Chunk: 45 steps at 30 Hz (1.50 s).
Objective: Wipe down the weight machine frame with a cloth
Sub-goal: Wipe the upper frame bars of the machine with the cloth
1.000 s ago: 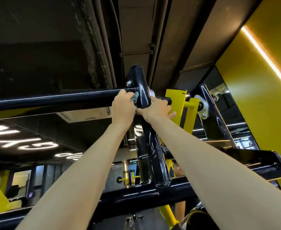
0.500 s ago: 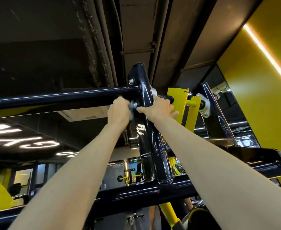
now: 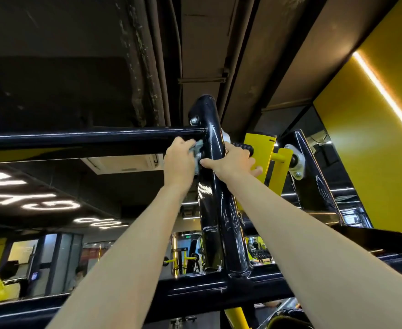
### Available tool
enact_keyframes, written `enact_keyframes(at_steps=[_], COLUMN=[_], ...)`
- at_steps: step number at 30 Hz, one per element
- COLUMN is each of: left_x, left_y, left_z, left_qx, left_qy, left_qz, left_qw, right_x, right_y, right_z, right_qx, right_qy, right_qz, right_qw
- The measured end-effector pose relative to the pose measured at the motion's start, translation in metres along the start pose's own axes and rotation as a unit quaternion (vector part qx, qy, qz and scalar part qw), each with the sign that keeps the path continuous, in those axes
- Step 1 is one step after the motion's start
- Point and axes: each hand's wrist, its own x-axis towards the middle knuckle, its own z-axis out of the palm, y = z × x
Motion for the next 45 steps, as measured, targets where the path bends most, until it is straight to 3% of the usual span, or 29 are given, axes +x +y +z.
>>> enact_keyframes(at_steps=[2,3,5,7,10,12,22,24,26,29,30,33,36,42,45], left_x=[-0.013,-0.02,-0.019,-0.005,0.014,0.017,0.019,0.017,0.019,0.038,0.046,0.049,0.043,0.075,0.051], left_y=[-0.021,-0.028,-0.026,-0.015,0.012,0.023,0.043,0.039,0.045,0.057,0.06,0.072,0.066,0.064,0.062], left_z=[-0.003,-0.003,-0.005,-0.002,-0.001,-0.002,-0.025,-0.031,-0.039,-0.041,-0.036,-0.012,-0.001,-0.026,-0.03], left_qx=[0.041,0.035,-0.034,-0.138,-0.238,-0.247,-0.106,-0.103,-0.079,-0.017,0.011,0.166,0.237,0.232,0.249], left_qy=[-0.092,-0.089,-0.029,0.017,0.016,0.002,-0.053,-0.069,-0.034,0.119,0.135,0.04,0.038,-0.036,-0.061], left_qz=[-0.057,-0.107,-0.249,-0.361,-0.419,-0.436,-0.287,-0.176,-0.051,-0.011,-0.009,-0.002,0.03,-0.044,0.034], left_qw=[0.993,0.99,0.968,0.922,0.876,0.866,0.951,0.977,0.995,0.993,0.991,0.985,0.97,0.971,0.966], right_x=[-0.001,-0.002,-0.001,-0.001,-0.001,0.0,-0.003,-0.003,-0.004,-0.006,-0.005,-0.002,-0.002,-0.004,-0.003], right_y=[0.001,0.002,0.001,0.001,0.001,-0.001,-0.004,-0.005,-0.004,-0.006,-0.006,-0.006,-0.003,-0.003,-0.002], right_z=[0.001,0.001,0.001,0.003,0.004,0.004,0.006,0.004,0.003,0.001,0.001,-0.004,-0.005,-0.007,-0.006], right_qx=[0.007,0.009,0.017,0.018,0.022,0.021,0.031,0.025,0.026,0.002,-0.001,-0.005,-0.007,-0.016,-0.024], right_qy=[-0.005,-0.007,-0.002,-0.003,0.003,0.006,0.0,-0.007,-0.003,-0.01,-0.007,0.008,0.009,0.003,0.009], right_qz=[0.001,0.002,0.004,0.008,0.009,0.01,0.016,0.017,0.018,0.015,0.01,-0.003,-0.012,-0.023,-0.018], right_qw=[1.0,1.0,1.0,1.0,1.0,1.0,0.999,1.0,0.999,1.0,1.0,1.0,1.0,1.0,1.0])
